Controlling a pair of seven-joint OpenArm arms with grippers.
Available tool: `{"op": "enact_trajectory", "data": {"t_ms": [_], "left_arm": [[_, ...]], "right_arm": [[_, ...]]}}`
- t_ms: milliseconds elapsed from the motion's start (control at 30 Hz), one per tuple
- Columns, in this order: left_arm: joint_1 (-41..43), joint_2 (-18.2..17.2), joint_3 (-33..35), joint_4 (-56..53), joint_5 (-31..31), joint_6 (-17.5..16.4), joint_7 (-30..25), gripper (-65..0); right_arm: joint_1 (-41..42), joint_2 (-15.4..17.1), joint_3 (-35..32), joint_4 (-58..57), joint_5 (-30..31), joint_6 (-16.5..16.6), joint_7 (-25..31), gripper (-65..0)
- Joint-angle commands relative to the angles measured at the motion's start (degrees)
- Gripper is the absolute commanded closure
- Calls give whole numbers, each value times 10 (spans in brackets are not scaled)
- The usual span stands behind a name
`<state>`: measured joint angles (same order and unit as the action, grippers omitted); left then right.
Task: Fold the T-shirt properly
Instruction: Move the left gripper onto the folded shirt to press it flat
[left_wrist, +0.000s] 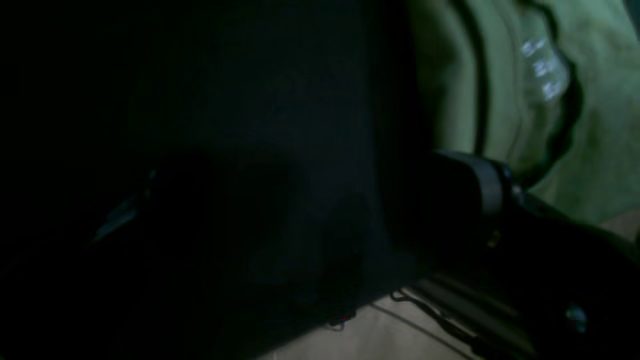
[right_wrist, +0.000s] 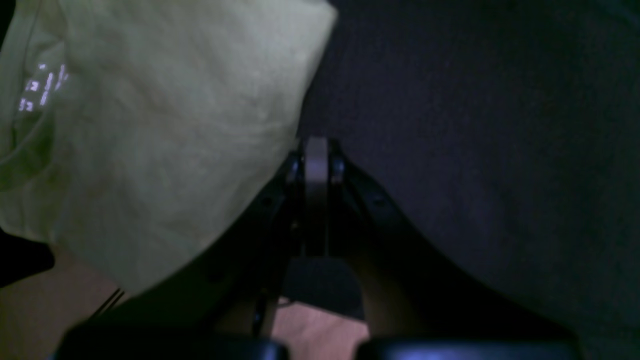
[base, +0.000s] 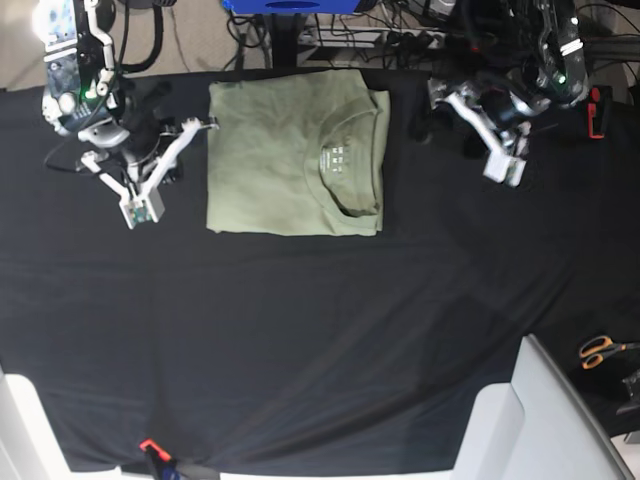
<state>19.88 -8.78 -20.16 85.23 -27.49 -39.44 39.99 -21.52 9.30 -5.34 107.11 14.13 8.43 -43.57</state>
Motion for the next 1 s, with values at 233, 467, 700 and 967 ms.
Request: {"op": "enact_trajectory", "data": {"t_ms": [233,467,700,967], "left_arm": [[-30,9,74,-18,-17,-6,-9,-650],[-71,10,90,-120,-17,-6,-11,-650],[-110,10,190,-164,-17,-6,-11,-650],[-134,11,286,-222,-17,-6,-51,-650]], "right_arm": [[-2,2,-2,-48,5,1,14,0],[-14,2,0,-47,5,1,15,0],[-37,2,0,-46,3,1,15,0],[-38,2,0,-47,3,1,15,0]]}}
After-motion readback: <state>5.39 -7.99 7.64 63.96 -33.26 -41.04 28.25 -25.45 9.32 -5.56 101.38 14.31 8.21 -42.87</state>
